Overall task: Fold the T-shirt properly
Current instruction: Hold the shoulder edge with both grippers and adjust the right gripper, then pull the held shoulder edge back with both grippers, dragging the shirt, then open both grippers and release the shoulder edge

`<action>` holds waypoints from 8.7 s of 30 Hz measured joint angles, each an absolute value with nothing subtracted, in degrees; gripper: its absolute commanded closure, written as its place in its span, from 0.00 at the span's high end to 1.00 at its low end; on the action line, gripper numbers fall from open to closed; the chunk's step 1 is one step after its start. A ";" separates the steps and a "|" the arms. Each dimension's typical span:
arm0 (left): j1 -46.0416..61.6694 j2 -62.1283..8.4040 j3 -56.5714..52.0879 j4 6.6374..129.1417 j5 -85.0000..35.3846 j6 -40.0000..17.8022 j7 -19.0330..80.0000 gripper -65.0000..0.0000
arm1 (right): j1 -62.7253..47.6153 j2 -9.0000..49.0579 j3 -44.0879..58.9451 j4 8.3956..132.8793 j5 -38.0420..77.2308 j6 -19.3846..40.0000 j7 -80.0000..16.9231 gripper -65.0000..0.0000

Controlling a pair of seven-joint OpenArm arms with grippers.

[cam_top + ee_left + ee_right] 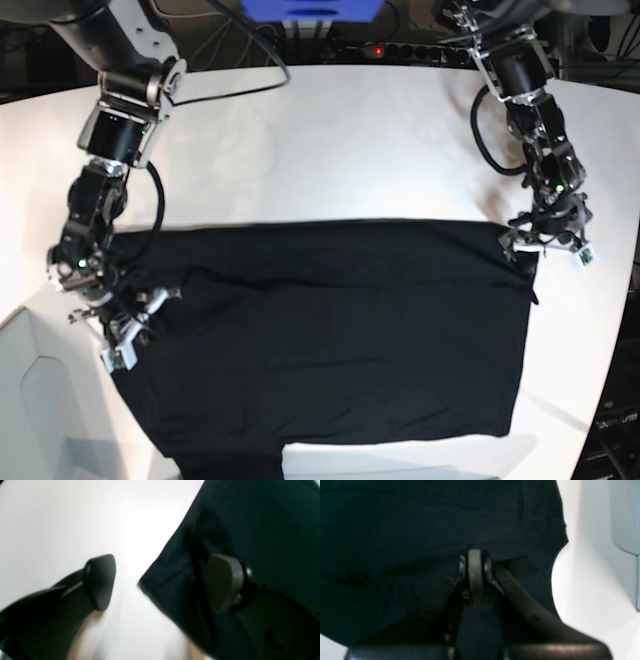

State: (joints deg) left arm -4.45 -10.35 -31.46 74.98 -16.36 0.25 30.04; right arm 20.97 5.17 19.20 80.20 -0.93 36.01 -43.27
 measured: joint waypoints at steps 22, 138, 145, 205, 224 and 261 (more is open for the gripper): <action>-4.62 -10.31 -31.20 69.30 -16.38 0.19 27.94 0.34 | 9.72 9.37 22.46 88.03 -1.02 35.99 -43.16 0.40; 1.74 -10.44 -31.53 78.72 -16.60 0.45 30.06 0.39 | 18.00 11.51 20.43 72.36 -0.43 29.95 -34.83 0.61; 1.69 -9.78 -34.70 78.91 -16.82 0.43 30.17 0.39 | 12.32 13.72 27.81 72.55 -0.80 29.98 -34.30 0.61; 7.68 -7.79 -37.43 86.48 -17.12 -0.19 30.63 0.00 | -3.84 11.62 27.97 86.26 0.05 30.22 -34.41 0.00; 26.92 -1.65 -37.52 104.05 -16.86 0.10 30.22 0.00 | -23.59 8.54 34.33 101.75 -0.12 30.37 -34.46 0.00; 36.14 -1.37 -38.48 107.42 -16.93 0.01 37.85 0.39 | -32.29 7.27 38.19 105.47 -0.27 30.37 -34.94 0.50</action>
State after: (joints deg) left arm 36.14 -1.37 -38.48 107.42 -16.93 0.01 37.85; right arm -32.29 7.27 38.19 105.47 -0.27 30.37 -34.94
